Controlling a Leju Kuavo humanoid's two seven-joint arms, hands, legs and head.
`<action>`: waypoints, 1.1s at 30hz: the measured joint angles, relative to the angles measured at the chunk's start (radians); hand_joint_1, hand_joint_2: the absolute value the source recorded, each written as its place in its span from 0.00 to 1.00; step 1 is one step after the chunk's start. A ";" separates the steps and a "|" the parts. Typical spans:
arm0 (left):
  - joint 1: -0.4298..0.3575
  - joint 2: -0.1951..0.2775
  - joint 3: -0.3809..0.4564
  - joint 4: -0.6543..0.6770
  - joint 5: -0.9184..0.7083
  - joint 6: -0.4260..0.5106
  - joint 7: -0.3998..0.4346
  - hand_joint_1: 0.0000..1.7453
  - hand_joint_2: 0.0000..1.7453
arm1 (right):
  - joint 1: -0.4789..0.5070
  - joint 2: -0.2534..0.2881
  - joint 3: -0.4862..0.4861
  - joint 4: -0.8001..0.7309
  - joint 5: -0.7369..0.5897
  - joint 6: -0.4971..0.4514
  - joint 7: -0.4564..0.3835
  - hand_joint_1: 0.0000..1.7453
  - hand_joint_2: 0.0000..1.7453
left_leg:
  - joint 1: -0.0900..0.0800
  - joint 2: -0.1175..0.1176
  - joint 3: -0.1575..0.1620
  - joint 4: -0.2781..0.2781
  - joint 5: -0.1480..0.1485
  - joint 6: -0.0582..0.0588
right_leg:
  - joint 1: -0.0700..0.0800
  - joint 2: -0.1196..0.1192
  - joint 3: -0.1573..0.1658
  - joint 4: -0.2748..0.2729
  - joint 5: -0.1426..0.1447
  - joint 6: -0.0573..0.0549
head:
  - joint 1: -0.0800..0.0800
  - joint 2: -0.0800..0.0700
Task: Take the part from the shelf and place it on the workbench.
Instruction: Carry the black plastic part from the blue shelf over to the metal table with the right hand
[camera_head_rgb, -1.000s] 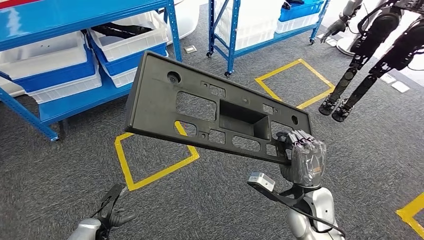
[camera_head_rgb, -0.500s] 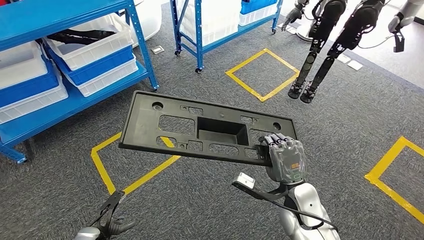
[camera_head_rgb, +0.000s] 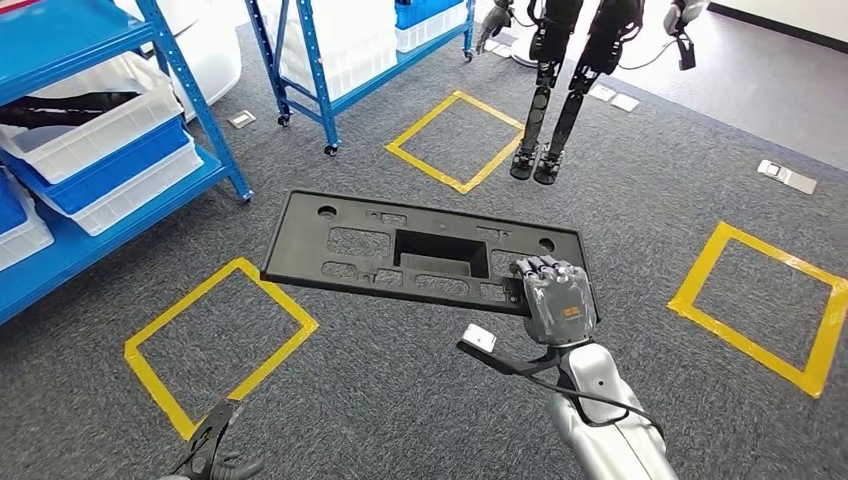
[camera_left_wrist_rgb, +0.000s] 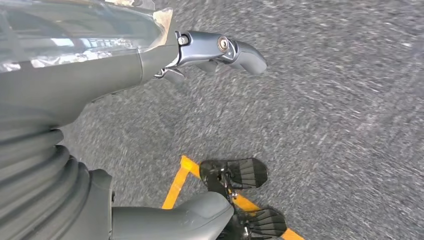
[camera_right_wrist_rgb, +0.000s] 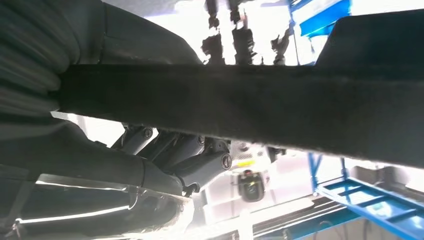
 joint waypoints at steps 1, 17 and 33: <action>0.000 0.000 0.001 0.000 0.000 0.001 0.000 0.00 1.00 | -0.029 -0.002 0.008 0.048 -0.003 -0.022 0.005 1.00 1.00 | -0.001 -0.015 0.015 -0.033 0.009 0.001 | 0.001 0.010 -0.005 0.002 0.003 0.006 | 0.000 0.000; -0.006 0.002 0.011 -0.003 -0.018 -0.010 0.009 0.00 1.00 | -0.211 -0.023 0.061 0.394 -0.041 -0.046 0.020 1.00 1.00 | -0.017 0.152 0.021 -0.064 0.027 0.008 | -0.011 -0.148 -0.009 0.006 -0.008 0.060 | 0.016 0.000; -0.004 -0.001 0.009 -0.002 -0.020 -0.036 -0.009 0.00 1.00 | -0.232 -0.013 0.060 0.451 -0.050 -0.045 0.027 1.00 1.00 | -0.016 -0.008 -0.005 -0.037 0.024 0.029 | 0.014 0.042 -0.027 0.005 0.016 0.008 | 0.002 0.000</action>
